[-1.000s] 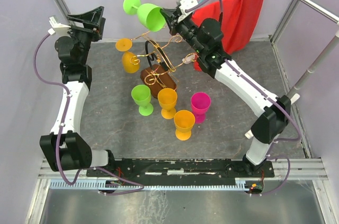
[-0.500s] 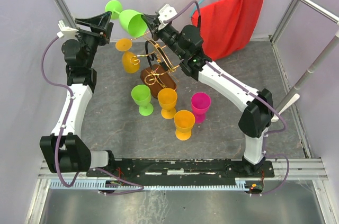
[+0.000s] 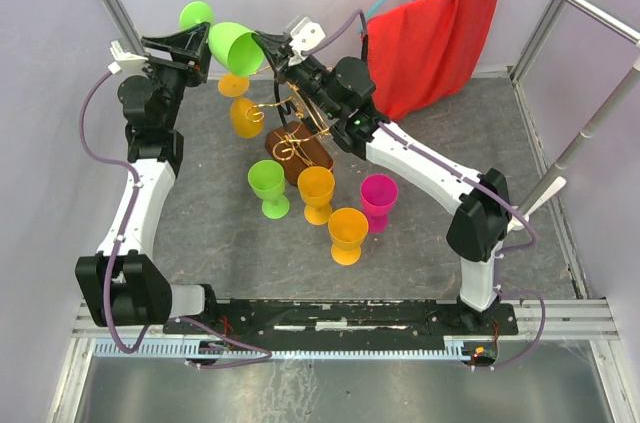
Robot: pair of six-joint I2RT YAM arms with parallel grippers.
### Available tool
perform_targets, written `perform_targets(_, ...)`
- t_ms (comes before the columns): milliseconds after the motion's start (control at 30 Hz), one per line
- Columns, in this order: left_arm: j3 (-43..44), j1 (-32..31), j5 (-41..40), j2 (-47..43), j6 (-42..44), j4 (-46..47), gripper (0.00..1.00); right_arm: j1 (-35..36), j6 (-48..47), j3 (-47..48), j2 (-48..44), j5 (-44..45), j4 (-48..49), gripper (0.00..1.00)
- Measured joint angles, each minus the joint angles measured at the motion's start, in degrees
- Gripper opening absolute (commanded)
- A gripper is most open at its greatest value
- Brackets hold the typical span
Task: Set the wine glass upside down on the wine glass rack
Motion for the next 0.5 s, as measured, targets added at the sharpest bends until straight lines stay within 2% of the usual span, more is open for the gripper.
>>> perform_targets(300, -0.6, 0.0, -1.0, 0.0, -1.4, 1.0, 0.68, 0.6, 0.0, -1.8, 0.0, -0.3, 1.3, 0.01)
perform_targets(500, -0.6, 0.0, -1.5, 0.1, -2.4, 1.6, 0.61, 1.4, -0.2, -3.0, 0.0, -0.5, 1.5, 0.01)
